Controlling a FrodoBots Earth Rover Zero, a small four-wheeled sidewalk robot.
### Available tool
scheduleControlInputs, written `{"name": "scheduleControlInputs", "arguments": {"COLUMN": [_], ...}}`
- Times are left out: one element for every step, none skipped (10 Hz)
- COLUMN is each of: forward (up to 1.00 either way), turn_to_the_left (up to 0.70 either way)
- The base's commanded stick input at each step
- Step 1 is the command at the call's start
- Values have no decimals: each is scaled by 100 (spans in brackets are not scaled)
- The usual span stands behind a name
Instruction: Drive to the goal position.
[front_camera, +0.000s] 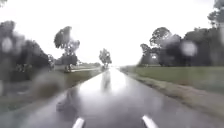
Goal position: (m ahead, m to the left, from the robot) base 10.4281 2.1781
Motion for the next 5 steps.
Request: {"name": "scheduleControlInputs", "arguments": {"forward": [100,100,100,100,100], "turn_to_the_left": [0,0,0,0,0]}}
